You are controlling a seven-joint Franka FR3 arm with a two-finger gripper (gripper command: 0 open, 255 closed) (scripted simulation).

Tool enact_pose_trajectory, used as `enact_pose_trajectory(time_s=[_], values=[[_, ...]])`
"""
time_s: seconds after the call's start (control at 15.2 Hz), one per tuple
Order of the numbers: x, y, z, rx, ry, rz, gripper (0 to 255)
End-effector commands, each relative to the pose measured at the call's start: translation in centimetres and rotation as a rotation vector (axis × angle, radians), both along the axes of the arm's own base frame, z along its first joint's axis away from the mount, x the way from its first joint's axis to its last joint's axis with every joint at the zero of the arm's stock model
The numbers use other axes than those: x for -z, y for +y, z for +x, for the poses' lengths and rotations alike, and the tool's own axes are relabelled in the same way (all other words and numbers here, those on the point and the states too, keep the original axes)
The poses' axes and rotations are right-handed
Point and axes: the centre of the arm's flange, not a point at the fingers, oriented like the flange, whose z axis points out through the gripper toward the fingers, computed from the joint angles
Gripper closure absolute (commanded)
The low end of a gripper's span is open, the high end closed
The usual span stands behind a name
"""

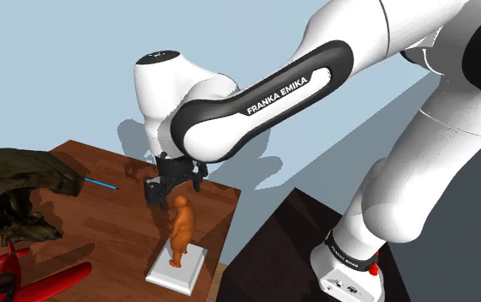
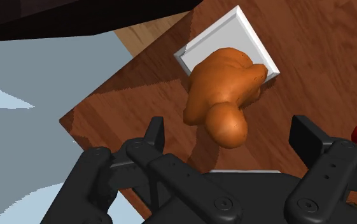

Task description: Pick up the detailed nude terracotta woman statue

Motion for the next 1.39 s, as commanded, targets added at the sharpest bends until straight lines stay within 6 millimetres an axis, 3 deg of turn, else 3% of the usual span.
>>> enact_pose_trajectory(time_s=[0.0, 0.13, 0.2, 0.79, 1.32], values=[[1.0, 0.0, 0.0, 0.0, -0.001, 0.0, 0], [1.3, 0.0, 0.0, 0.0, -0.001, 0.0, 0], [1.4, 0.0, -0.1, 0.0, 0.0, 0.0, 255], [1.3, 0.0, 0.0, 0.0, -0.001, 0.0, 255], [-2.9, 0.0, 0.0, 0.0, -0.001, 0.0, 255]])
